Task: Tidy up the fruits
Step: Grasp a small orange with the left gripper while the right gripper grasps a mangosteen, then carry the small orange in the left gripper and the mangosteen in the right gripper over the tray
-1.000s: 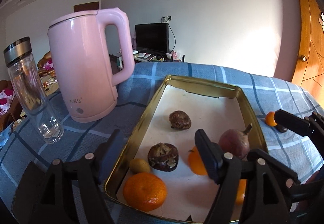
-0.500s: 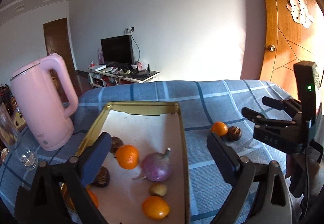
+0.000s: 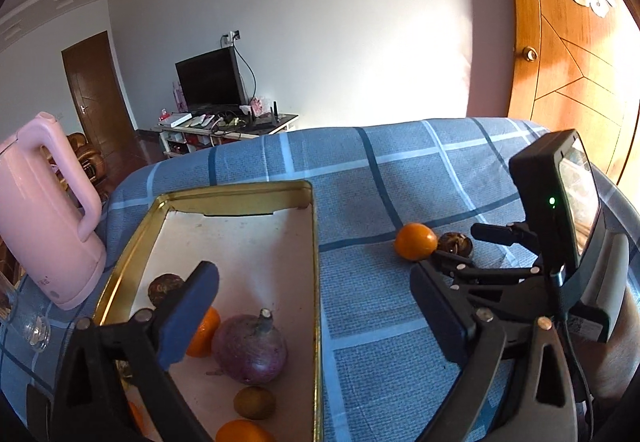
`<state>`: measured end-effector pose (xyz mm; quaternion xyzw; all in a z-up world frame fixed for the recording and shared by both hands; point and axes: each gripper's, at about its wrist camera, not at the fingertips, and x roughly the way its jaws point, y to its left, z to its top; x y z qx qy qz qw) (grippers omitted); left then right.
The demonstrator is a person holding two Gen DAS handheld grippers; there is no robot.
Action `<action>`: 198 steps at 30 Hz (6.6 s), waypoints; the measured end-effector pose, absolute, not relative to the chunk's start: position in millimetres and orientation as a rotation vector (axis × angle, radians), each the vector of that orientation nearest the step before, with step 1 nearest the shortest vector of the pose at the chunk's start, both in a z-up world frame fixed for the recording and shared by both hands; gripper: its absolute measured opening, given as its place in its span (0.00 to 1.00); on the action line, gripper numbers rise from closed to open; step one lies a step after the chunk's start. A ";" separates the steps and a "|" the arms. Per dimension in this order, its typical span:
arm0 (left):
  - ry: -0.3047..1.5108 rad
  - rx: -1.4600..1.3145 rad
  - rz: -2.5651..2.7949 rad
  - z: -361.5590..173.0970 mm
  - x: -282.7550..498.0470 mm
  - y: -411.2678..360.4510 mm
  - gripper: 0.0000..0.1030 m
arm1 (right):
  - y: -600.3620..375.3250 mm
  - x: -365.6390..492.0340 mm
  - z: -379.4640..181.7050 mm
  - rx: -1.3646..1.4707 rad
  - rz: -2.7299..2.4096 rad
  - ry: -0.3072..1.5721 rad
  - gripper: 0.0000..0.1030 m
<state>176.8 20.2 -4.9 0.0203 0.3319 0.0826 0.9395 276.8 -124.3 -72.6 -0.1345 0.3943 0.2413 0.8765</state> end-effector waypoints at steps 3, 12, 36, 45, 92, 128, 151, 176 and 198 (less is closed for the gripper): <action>0.702 0.036 0.144 -8.5 184.6 13.4 0.96 | -128.7 278.9 -70.2 -0.249 0.538 0.828 0.41; 0.710 0.092 0.118 -14.8 212.2 -33.8 0.96 | -171.8 278.7 -62.8 -0.215 0.422 0.793 0.41; 0.890 -0.026 0.023 -71.2 291.3 -43.6 0.45 | -213.9 279.2 -58.4 -0.056 0.424 0.774 0.41; 0.826 -0.040 0.027 -60.8 264.0 -40.1 0.45 | -210.0 271.7 -51.9 -0.068 0.428 0.727 0.41; 0.517 0.055 0.083 -28.3 206.8 -45.0 0.45 | -204.5 210.3 -22.0 -0.132 0.452 0.424 0.41; 0.380 0.065 0.122 -17.6 173.5 -43.7 0.45 | -213.2 180.0 -13.5 -0.102 0.465 0.300 0.41; 0.388 0.082 0.110 -17.2 146.6 -42.3 0.45 | -205.5 168.3 -11.3 -0.130 0.488 0.283 0.41; 0.450 0.042 0.146 -16.4 117.4 -4.5 0.45 | -183.2 143.1 -12.4 -0.175 0.568 0.296 0.41; 0.428 0.006 0.255 -5.4 90.3 52.1 0.45 | -134.0 121.1 5.9 -0.196 0.712 0.313 0.41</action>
